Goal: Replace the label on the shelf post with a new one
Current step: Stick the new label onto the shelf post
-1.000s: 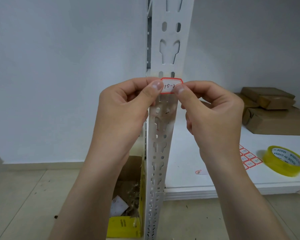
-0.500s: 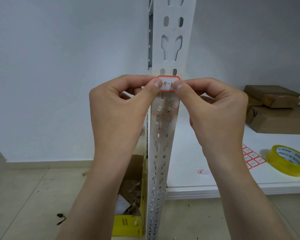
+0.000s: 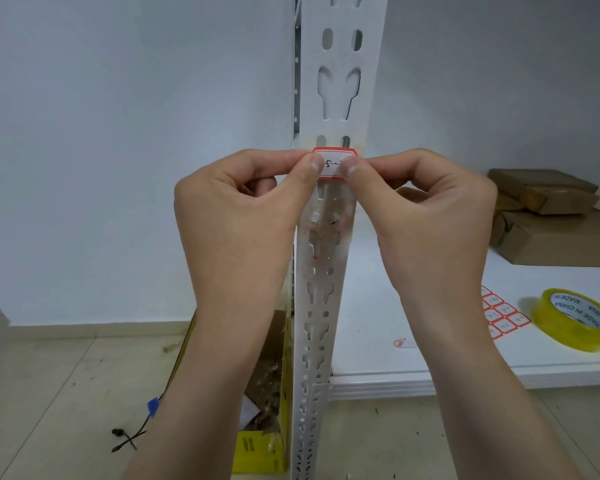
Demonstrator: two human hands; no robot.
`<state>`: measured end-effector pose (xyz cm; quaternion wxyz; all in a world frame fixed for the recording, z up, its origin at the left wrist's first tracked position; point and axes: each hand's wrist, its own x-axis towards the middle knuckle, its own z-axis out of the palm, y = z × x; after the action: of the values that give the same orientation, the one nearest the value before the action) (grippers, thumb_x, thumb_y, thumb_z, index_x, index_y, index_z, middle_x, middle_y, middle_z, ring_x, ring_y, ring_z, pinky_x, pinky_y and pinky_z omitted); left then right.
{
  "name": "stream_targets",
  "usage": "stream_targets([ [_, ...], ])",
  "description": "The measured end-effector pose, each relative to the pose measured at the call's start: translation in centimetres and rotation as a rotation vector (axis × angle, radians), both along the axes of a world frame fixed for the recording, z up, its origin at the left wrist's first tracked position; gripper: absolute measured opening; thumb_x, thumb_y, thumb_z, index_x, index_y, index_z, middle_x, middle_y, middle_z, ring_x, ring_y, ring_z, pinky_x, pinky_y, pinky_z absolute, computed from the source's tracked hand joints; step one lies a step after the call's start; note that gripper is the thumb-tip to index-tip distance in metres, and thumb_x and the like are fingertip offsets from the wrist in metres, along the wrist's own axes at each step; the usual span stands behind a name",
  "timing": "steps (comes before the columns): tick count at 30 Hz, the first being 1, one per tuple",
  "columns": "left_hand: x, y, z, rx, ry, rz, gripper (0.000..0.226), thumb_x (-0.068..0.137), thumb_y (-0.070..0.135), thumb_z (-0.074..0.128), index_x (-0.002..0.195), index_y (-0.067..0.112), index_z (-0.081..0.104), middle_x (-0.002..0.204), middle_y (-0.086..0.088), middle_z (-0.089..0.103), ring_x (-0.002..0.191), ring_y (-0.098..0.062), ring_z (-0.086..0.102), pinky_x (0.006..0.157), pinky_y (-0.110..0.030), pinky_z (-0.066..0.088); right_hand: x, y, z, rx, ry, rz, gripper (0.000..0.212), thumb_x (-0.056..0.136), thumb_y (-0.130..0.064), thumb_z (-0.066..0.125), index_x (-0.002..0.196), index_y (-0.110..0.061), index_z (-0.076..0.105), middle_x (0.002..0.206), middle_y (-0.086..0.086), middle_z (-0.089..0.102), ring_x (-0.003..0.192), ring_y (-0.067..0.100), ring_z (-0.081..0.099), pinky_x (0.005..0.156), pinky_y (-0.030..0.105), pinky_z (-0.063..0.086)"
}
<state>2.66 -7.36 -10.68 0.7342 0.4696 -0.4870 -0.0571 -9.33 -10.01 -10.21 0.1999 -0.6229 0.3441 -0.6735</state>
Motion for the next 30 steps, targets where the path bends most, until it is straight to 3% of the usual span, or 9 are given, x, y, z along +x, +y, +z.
stream_targets([
  [6,-0.21,-0.15,-0.14,-0.006,-0.033,0.057,0.005,0.084,0.033,0.082,0.088,0.035,0.08,0.043,0.015,0.037,0.048,-0.007,0.033,0.048,-0.01,0.028,0.15,-0.2,-0.09,-0.003,-0.027,0.005,0.014,0.085,-0.025,0.081,0.073,-0.029,0.074,0.066,-0.007,0.072,0.06,0.018,0.064,0.054,0.026,0.053],
  [11,-0.44,-0.27,-0.42,-0.019,-0.068,0.123,0.008,0.084,0.036,0.081,0.092,0.033,0.081,0.046,0.017,0.042,0.05,-0.007,0.037,0.049,-0.009,0.029,0.36,-0.46,-0.24,-0.018,-0.028,-0.011,0.014,0.086,-0.023,0.08,0.073,-0.026,0.074,0.065,-0.002,0.07,0.061,0.021,0.063,0.056,0.035,0.054],
  [16,-0.6,-0.26,-0.58,-0.026,-0.09,0.163,0.012,0.085,0.04,0.08,0.094,0.033,0.081,0.057,0.011,0.05,0.054,-0.011,0.043,0.052,-0.018,0.036,0.5,-0.36,-0.18,-0.035,-0.006,-0.031,0.014,0.087,-0.023,0.079,0.075,-0.026,0.073,0.066,-0.009,0.07,0.062,0.017,0.064,0.054,0.024,0.052],
  [23,-0.65,-0.51,-0.45,-0.027,-0.064,0.165,0.007,0.083,0.04,0.081,0.088,0.036,0.079,0.059,0.012,0.05,0.054,-0.008,0.044,0.053,-0.011,0.035,0.6,-0.59,-0.1,-0.054,0.009,-0.098,0.015,0.083,-0.029,0.08,0.07,-0.028,0.073,0.062,-0.007,0.069,0.051,0.008,0.055,0.052,0.014,0.04],
  [30,-0.43,-0.58,-0.28,-0.029,-0.047,0.146,0.011,0.08,0.042,0.083,0.087,0.033,0.08,0.055,0.014,0.051,0.053,-0.007,0.044,0.052,-0.009,0.035,0.41,-0.75,-0.18,-0.15,0.138,-0.244,0.026,0.085,-0.041,0.077,0.07,-0.022,0.07,0.061,-0.012,0.06,0.055,0.013,0.052,0.053,0.019,0.04],
])
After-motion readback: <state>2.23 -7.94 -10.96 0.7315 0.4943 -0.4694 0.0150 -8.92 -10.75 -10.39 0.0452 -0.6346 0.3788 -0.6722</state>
